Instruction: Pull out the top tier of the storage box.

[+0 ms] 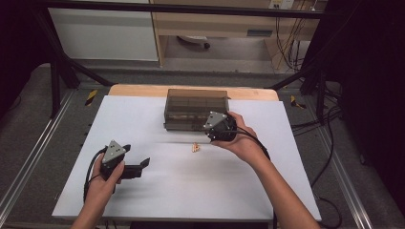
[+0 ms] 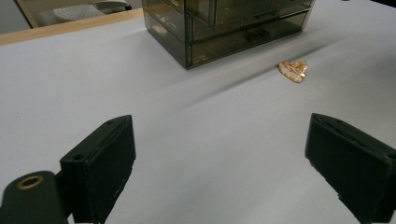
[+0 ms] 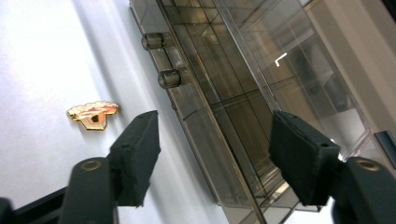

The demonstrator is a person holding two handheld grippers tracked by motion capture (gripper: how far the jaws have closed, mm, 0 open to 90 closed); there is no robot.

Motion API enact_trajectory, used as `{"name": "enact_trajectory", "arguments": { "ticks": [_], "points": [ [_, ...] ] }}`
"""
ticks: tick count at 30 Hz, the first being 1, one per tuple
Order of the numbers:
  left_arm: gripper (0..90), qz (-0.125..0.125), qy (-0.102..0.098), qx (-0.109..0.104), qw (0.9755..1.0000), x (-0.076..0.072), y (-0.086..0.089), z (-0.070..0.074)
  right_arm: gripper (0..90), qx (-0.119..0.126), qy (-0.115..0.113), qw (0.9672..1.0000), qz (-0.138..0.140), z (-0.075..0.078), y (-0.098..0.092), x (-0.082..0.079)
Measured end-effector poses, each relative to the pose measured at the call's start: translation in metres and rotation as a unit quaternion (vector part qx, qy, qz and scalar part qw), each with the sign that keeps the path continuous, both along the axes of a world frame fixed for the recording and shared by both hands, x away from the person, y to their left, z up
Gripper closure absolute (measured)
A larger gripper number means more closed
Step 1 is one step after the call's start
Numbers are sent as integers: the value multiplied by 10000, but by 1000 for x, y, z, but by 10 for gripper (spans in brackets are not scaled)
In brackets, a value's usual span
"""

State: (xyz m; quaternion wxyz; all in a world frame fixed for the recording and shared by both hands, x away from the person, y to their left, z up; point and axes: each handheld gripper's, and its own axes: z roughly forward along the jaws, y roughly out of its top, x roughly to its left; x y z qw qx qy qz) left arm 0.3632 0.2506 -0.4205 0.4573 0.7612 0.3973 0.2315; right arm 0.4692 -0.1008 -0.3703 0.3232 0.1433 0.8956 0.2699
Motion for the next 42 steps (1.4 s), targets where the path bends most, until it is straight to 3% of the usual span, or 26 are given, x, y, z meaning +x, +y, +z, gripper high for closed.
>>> {"name": "enact_trajectory", "arguments": {
  "ticks": [12, 20, 32, 42],
  "points": [
    [86, -24, -2, 23, 10000, 0, -1, -1, 463, -145, 498, 9986, 138, -7, 2, 22],
    [86, -26, -8, 33, 10000, 0, -1, 0, 533, -38, 706, 9974, 169, -11, -2, 28],
    [86, -22, 4, 61, 10000, 0, -2, -1, 669, 3, 913, 9950, 414, -8, -12, 28],
    [86, -18, -13, 61, 10000, 0, -2, -1, 696, -65, 1012, 9930, 601, -6, -16, 25]
  ]
}}
